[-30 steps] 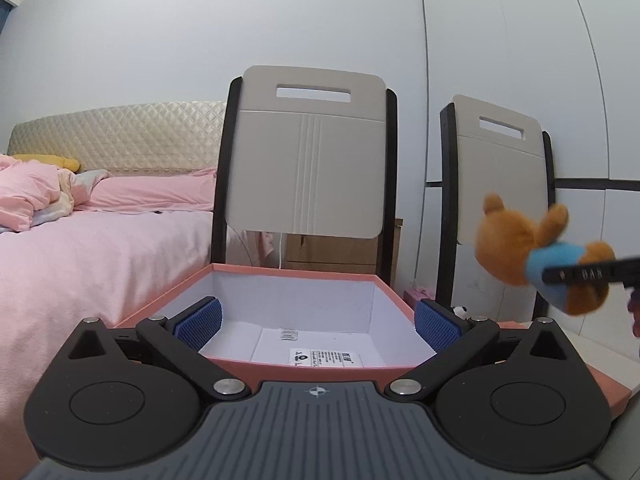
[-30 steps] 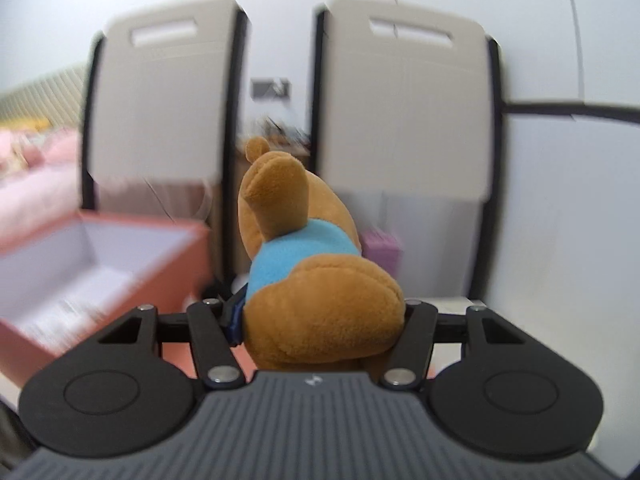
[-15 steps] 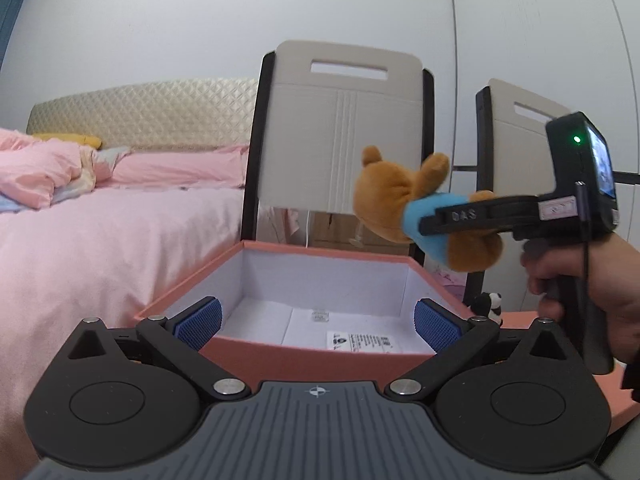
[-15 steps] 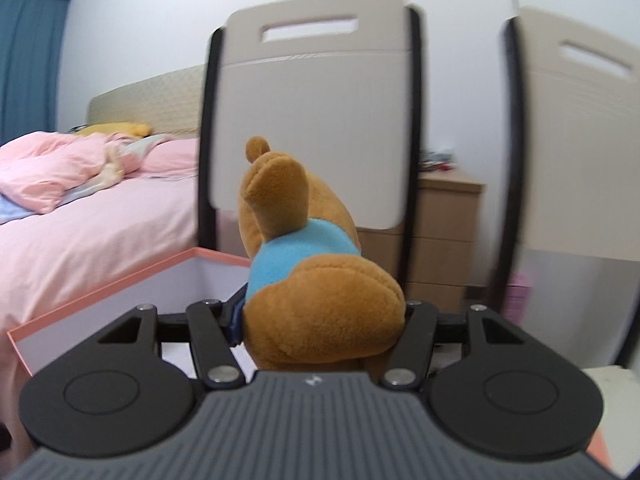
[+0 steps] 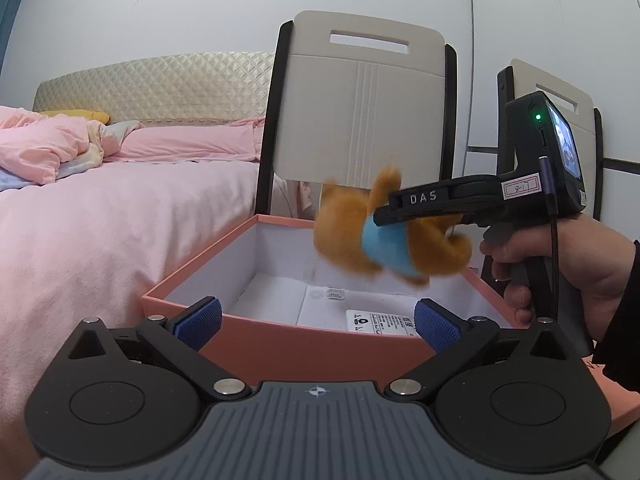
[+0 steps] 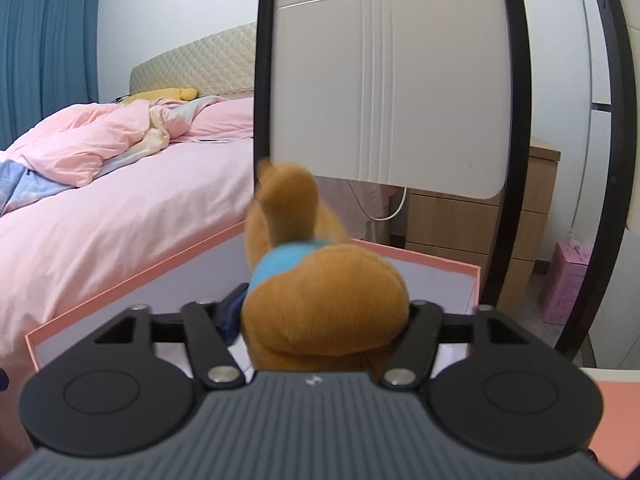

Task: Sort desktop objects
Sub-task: 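Carry the teddy bear into the pink box and open the right gripper, then move the right gripper toward the panda plush on the lid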

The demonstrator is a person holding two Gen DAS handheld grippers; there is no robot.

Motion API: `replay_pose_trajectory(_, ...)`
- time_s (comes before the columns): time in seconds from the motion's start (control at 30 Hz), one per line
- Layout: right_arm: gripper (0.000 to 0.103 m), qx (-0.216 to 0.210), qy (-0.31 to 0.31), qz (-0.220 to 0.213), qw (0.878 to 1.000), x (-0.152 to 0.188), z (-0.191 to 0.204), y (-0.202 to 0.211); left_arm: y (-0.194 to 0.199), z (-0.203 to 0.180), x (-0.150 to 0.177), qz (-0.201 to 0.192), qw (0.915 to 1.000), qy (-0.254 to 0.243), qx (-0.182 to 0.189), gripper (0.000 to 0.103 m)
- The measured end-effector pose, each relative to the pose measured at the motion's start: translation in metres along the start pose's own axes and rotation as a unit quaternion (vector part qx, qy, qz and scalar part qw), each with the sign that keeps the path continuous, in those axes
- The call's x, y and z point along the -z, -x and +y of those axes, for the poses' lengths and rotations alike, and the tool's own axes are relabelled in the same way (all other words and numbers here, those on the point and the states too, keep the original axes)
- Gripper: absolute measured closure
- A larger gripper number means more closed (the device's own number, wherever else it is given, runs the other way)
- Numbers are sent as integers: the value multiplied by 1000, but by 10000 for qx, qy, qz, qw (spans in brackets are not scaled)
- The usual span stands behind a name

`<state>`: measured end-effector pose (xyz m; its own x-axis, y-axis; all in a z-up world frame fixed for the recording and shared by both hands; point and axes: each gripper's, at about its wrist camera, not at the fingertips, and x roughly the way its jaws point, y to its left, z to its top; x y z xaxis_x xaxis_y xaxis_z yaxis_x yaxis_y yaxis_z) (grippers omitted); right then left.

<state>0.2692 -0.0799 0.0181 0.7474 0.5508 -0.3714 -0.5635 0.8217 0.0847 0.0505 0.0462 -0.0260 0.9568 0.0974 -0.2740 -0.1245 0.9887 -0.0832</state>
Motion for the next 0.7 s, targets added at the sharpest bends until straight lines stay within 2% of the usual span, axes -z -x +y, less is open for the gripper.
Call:
replay_pose_trajectory(0.03, 0, 28, -59, -60, 10000, 0, -1, 2, 1, -1, 0, -13, 10000, -3, 10, 0)
replay_pose_trajectory(0.13, 0, 47, -221, -173, 9996, -1, -8, 13, 2, -4, 1, -38, 10000, -22, 35, 0)
replay_pose_trajectory(0.3, 0, 169, -137, -275, 9994, 7, -13, 44, 5, -8, 1, -98, 9999, -55, 68, 0)
replay_pose_trajectory(0.5, 0, 437, -30, -539, 9976, 32, -21, 101, 8, -14, 4, -198, 9996, -168, 106, 0)
replay_pose_trajectory(0.7, 0, 665, -380, -764, 9941, 62, -35, 153, 10, -22, 7, -323, 9990, -285, 130, 0)
